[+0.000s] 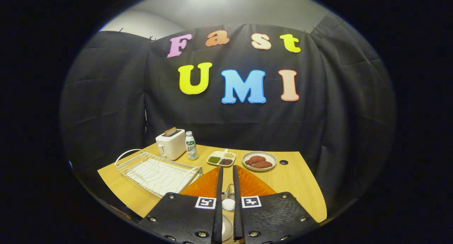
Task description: Take the plate from the dish rack, then take the spoon from the basket and place it into the plate.
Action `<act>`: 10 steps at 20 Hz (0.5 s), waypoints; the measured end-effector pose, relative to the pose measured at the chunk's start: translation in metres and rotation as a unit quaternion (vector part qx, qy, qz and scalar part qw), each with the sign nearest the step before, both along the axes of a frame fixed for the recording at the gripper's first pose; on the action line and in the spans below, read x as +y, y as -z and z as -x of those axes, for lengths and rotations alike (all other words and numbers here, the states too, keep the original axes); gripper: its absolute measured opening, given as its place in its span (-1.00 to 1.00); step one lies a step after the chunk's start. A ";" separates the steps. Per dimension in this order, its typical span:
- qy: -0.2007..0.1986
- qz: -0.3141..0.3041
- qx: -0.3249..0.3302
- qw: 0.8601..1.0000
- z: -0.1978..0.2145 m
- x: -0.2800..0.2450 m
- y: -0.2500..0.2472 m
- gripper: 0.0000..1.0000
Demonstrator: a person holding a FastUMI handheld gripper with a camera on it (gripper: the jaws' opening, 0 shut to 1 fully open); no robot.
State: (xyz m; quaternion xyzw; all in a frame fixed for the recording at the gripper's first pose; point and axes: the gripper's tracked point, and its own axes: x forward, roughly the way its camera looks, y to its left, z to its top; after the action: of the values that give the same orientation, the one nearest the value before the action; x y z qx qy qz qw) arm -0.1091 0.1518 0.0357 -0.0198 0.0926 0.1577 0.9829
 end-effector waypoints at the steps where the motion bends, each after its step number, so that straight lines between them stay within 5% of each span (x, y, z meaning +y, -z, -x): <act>1: -0.003 0.002 0.009 1.000 0.003 0.003 0.006 -0.76; 10: -0.030 0.010 0.089 0.996 0.016 0.032 0.065 -0.76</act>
State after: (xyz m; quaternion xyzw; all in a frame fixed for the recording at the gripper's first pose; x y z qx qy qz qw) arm -0.1255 0.1843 -0.0288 -0.0186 0.1809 0.1873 0.9653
